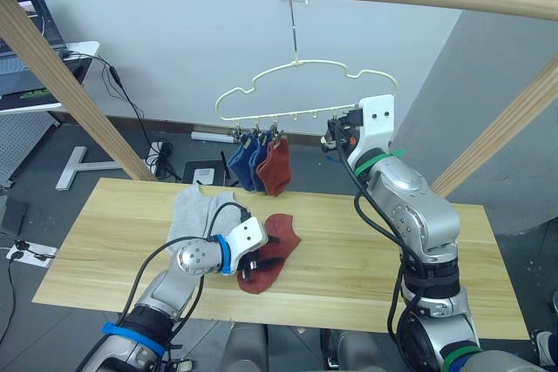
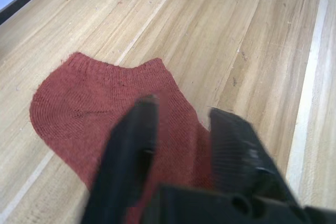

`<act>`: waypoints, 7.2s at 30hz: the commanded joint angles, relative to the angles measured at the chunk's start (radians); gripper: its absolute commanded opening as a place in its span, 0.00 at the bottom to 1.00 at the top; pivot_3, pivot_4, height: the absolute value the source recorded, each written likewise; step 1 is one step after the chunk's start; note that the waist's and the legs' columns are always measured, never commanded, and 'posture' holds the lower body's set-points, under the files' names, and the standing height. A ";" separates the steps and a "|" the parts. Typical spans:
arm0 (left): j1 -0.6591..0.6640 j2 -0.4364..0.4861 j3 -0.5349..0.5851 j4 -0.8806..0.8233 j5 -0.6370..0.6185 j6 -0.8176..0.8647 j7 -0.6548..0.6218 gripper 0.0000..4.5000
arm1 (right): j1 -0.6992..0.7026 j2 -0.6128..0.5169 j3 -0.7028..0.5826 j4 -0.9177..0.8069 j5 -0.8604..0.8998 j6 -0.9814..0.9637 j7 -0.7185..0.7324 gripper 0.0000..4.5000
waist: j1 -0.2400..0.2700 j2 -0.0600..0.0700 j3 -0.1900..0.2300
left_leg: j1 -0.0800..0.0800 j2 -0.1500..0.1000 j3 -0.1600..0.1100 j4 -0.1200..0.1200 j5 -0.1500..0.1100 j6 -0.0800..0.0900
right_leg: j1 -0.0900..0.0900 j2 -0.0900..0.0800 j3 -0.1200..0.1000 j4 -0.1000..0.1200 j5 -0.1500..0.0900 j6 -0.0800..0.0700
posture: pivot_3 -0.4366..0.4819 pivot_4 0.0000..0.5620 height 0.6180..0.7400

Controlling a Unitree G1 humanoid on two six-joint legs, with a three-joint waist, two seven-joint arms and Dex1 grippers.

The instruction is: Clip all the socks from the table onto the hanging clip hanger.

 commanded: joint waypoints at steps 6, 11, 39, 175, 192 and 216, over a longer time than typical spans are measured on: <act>-0.047 -0.039 0.003 0.023 0.036 0.037 0.073 1.00 | 0.011 -0.001 -0.020 -0.021 0.005 0.014 -0.013 0.00 | -0.001 0.000 0.000 | 0.000 0.000 0.000 0.000 0.000 0.000 | 0.000 0.000 0.000 0.001 0.000 0.000 | 0.67 0.33 1.00; -0.071 -0.063 -0.004 0.065 0.073 0.076 0.125 1.00 | 0.013 0.001 -0.020 -0.028 0.002 0.021 -0.020 0.00 | -0.001 0.000 0.000 | 0.000 0.000 0.000 0.000 0.000 0.000 | 0.000 0.000 0.000 0.001 0.000 0.000 | 0.65 0.32 1.00; -0.088 -0.074 -0.027 0.201 0.016 0.054 -0.035 0.01 | 0.018 -0.060 -0.047 0.009 0.007 0.010 0.012 0.00 | -0.006 -0.001 -0.002 | 0.008 0.000 0.000 0.005 0.001 0.001 | 0.007 0.000 0.001 0.007 -0.002 0.004 | 0.64 0.37 1.00; -0.195 -0.050 0.360 -0.485 -0.641 0.476 0.025 0.88 | 0.008 0.012 0.083 0.105 -0.128 -0.275 -0.115 0.39 | 0.017 -0.001 -0.001 | -0.004 0.000 -0.003 0.010 0.000 0.003 | -0.001 0.000 -0.001 0.008 0.001 0.001 | 0.74 0.34 1.00; -0.189 -0.048 0.360 -0.465 -0.641 0.461 0.004 0.88 | 0.089 -0.066 0.094 0.020 -0.152 -0.224 -0.042 0.39 | 0.018 -0.001 -0.001 | -0.003 0.000 -0.002 0.010 0.000 0.003 | -0.001 0.001 -0.001 0.008 0.001 0.001 | 0.72 0.35 1.00; -0.200 -0.061 0.358 -0.492 -0.647 0.476 0.033 0.88 | -0.056 0.026 0.049 0.176 -0.151 -0.269 -0.089 0.39 | 0.019 0.000 -0.001 | -0.003 0.000 -0.002 0.010 0.000 0.003 | -0.001 0.001 -0.001 0.007 0.001 0.001 | 0.74 0.34 1.00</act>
